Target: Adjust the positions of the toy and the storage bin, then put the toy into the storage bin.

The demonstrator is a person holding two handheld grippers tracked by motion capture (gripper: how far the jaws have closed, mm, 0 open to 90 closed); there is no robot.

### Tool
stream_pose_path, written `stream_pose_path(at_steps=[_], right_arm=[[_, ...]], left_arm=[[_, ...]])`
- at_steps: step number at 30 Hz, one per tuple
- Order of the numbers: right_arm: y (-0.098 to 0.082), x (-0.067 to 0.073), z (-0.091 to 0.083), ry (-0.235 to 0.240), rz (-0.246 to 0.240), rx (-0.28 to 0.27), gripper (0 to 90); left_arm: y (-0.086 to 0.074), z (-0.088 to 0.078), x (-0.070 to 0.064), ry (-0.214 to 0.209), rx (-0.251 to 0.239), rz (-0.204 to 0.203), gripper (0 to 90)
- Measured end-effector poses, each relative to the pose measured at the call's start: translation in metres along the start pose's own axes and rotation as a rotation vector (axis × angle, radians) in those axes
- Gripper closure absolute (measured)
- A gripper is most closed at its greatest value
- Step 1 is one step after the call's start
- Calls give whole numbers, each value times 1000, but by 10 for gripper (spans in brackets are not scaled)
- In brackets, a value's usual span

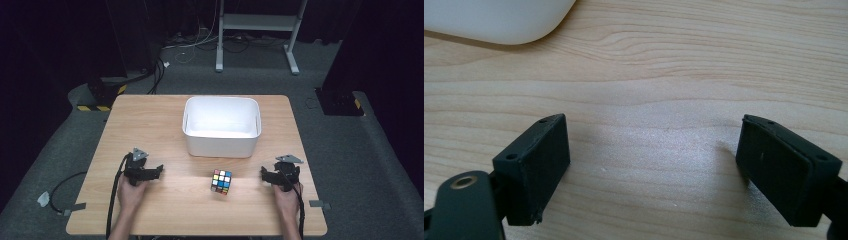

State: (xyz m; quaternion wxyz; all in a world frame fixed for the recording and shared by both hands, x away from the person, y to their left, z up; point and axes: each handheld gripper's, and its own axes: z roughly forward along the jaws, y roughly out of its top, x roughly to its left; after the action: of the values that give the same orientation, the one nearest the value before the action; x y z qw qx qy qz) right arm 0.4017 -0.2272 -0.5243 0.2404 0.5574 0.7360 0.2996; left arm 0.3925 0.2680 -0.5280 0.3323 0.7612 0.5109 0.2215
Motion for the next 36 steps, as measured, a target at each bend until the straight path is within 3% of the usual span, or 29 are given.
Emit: stream_pose_path(at_steps=[9, 19, 23, 36], right_arm=[[0, 1, 0, -7, 7, 1, 133], [0, 0, -3, 19, -19, 3, 138], [2, 5, -11, 55, -33, -42, 138], [-3, 17, -18, 118, -46, -55, 144]], left_arm=[[0, 0, 0, -2, 1, 0, 145], [0, 0, 0, -2, -2, -3, 146], [0, 0, 0, -2, -2, -3, 146], [0, 0, 1, -2, -2, -4, 147]])
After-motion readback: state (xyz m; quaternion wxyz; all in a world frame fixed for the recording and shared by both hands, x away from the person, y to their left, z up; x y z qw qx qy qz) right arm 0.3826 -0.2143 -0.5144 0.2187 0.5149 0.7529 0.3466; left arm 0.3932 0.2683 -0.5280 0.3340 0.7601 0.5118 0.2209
